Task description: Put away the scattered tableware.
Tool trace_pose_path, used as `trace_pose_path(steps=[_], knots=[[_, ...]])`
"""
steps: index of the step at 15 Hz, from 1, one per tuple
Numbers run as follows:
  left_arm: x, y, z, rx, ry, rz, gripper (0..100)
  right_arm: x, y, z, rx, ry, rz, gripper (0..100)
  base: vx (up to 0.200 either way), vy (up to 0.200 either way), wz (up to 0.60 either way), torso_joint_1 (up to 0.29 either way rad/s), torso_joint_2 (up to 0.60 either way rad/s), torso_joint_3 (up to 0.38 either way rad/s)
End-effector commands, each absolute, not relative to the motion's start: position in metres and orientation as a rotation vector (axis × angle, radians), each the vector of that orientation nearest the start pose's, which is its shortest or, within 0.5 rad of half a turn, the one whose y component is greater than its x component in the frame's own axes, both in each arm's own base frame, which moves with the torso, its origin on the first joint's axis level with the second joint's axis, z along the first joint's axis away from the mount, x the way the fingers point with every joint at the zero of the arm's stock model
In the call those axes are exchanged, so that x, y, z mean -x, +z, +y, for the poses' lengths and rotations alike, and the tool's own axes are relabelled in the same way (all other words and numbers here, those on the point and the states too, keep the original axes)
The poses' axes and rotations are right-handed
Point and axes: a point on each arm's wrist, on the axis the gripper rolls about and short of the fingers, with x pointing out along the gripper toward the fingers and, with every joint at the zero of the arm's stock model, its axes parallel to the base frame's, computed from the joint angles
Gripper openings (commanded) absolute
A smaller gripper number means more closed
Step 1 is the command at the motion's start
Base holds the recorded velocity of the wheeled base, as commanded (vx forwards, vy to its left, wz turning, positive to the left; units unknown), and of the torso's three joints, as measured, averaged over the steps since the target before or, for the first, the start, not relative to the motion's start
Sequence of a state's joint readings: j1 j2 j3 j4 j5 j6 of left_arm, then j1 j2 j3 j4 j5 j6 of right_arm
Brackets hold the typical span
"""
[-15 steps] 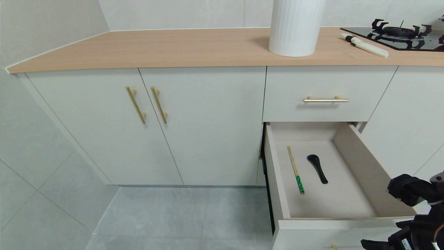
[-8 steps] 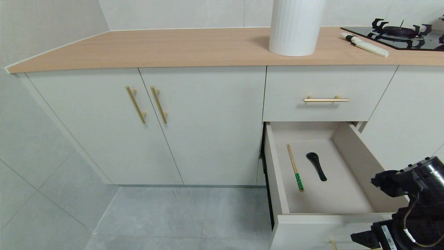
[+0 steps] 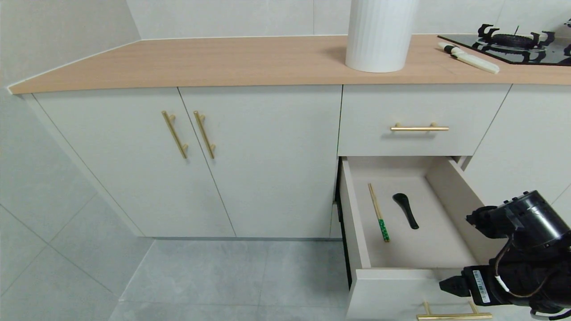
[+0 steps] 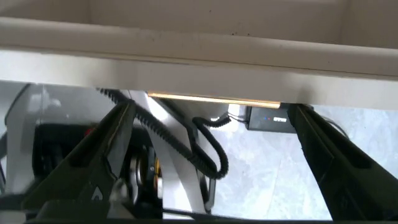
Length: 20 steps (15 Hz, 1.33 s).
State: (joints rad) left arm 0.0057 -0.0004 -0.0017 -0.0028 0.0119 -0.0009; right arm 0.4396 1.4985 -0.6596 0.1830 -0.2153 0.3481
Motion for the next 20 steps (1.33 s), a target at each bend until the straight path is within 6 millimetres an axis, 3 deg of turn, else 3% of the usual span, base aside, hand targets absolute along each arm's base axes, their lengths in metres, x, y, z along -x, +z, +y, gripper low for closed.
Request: trace_pose_path(steps=[1,10,15,20], knots=[[0.023,0.076,0.000,0.002,0.020,-0.005,100,-0.195,0.123,0.086,0.011,0.020,1.011,100,0.000,0.000,0.00,0.000,0.00,0.000],[0.023,0.076,0.000,0.002,0.018,-0.005,100,-0.232,0.111,0.083,-0.071,-0.084,0.866,100,0.000,0.000,0.00,0.000,0.00,0.000],[0.023,0.076,0.000,0.002,0.018,-0.005,100,-0.278,0.094,0.084,-0.061,-0.077,0.733,100,0.000,0.000,0.00,0.000,0.00,0.000],[0.023,0.076,0.000,0.000,0.018,-0.005,100,-0.334,0.096,0.086,-0.077,-0.090,0.619,100,0.000,0.000,0.00,0.000,0.00,0.000]])
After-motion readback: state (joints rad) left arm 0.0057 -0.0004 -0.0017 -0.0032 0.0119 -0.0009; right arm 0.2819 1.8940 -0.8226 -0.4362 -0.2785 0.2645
